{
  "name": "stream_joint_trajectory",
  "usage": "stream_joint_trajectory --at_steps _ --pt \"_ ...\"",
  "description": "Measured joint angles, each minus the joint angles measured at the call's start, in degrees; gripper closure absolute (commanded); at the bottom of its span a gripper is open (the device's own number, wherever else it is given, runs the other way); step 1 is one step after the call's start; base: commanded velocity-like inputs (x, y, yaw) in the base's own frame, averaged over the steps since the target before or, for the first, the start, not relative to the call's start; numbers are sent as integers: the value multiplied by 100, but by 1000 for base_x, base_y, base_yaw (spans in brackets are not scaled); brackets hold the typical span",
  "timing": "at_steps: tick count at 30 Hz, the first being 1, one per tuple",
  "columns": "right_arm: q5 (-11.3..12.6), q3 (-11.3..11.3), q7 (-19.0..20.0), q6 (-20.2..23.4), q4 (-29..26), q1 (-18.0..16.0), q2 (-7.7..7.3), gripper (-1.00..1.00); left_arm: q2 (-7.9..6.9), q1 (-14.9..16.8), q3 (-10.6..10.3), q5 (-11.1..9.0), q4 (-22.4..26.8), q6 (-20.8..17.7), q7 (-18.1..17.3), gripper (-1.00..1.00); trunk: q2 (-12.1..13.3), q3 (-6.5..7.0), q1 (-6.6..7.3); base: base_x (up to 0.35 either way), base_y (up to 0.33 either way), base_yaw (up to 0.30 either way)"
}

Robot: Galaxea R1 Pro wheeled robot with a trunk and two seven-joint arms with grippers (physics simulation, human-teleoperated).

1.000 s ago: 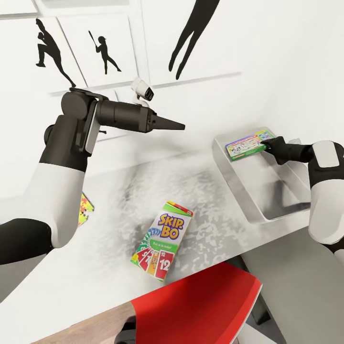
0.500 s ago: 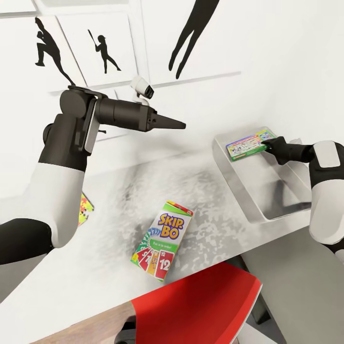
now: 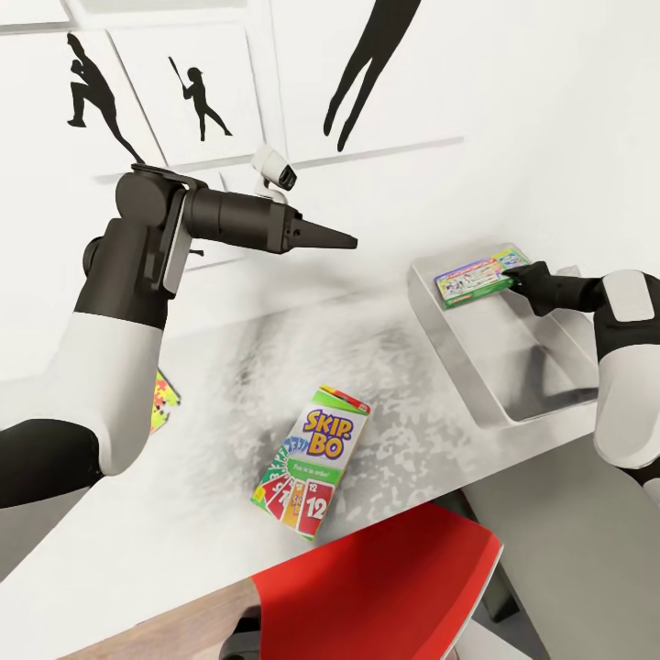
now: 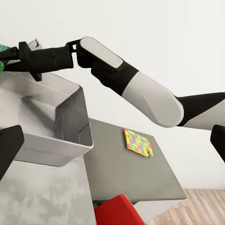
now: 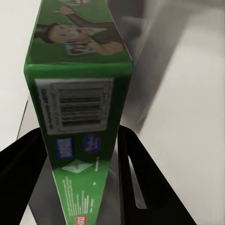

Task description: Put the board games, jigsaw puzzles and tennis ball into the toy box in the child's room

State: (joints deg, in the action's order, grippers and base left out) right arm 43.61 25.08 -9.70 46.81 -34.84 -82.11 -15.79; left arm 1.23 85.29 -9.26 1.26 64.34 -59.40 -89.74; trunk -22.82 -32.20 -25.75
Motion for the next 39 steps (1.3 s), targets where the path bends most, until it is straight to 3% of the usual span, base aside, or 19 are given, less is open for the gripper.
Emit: stream_joint_trajectory --at_steps 39 --pt "14 17 28 25 0 26 -5 100 -1 0 -29 16 0 0 1 -100 0 0 0 0 0 0"
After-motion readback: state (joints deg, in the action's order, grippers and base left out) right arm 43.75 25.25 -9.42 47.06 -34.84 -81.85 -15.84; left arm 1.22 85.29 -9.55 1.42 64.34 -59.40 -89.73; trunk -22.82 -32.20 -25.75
